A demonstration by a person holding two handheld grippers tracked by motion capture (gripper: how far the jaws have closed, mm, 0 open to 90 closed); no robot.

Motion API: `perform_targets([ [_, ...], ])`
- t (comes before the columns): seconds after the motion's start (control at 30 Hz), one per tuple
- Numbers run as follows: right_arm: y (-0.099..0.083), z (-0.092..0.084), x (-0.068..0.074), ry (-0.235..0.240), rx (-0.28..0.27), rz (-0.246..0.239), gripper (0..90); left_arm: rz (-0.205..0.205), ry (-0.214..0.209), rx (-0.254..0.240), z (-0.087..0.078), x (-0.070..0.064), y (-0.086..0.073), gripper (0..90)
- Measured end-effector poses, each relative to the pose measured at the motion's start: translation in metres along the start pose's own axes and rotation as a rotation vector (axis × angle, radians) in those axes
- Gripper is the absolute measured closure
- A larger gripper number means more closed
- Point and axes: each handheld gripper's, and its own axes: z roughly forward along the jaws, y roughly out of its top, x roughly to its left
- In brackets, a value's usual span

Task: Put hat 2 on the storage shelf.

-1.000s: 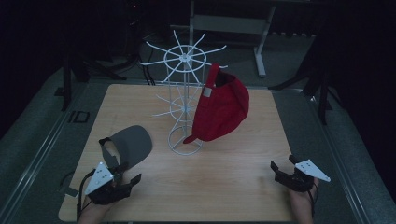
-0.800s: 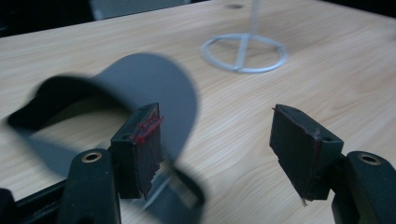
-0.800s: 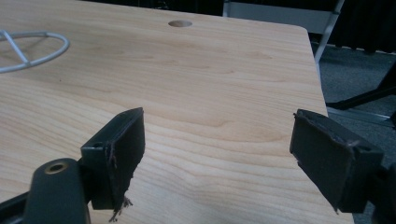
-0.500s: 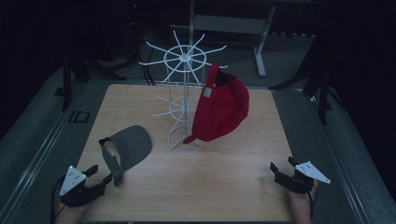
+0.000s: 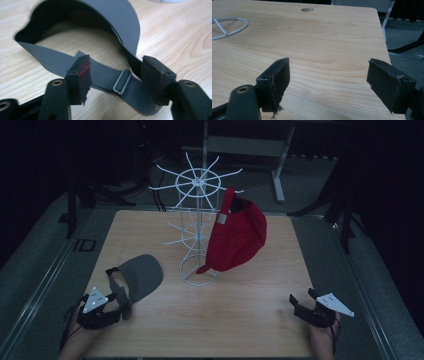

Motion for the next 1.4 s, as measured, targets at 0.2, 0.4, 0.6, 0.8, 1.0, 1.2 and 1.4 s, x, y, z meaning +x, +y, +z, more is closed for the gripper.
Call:
perform_targets([
  [0.2,0.0,0.0,-0.001,0.002,-0.005,0.009,18.5,0.061,-0.021,0.093,0.01,-0.003,0.0,43.9],
  [0.4,0.0,0.0,-0.001,0.002,0.002,0.006,18.5,0.039,-0.041,0.105,0.013,-0.003,-0.001,48.0],
  [0.6,0.0,0.0,-0.001,0.005,0.0,0.01,18.5,0.012,-0.066,0.111,0.012,-0.003,-0.001,65.1],
  [0.8,0.0,0.0,-0.001,0.009,0.0,0.012,18.5,0.042,-0.037,0.091,0.011,-0.009,-0.003,85.8],
  [1.0,0.0,0.0,-0.002,0.011,-0.004,0.015,18.5,-0.06,-0.014,-0.097,-0.003,0.001,-0.01,86.6],
  [1.2,0.0,-0.001,-0.002,0.01,-0.007,0.015,18.5,-0.093,-0.016,-0.249,-0.026,0.009,0.007,86.7],
  [1.4,0.0,-0.001,-0.002,0.001,0.001,0.017,18.5,-0.051,-0.007,-0.307,-0.035,0.005,0.026,86.8],
])
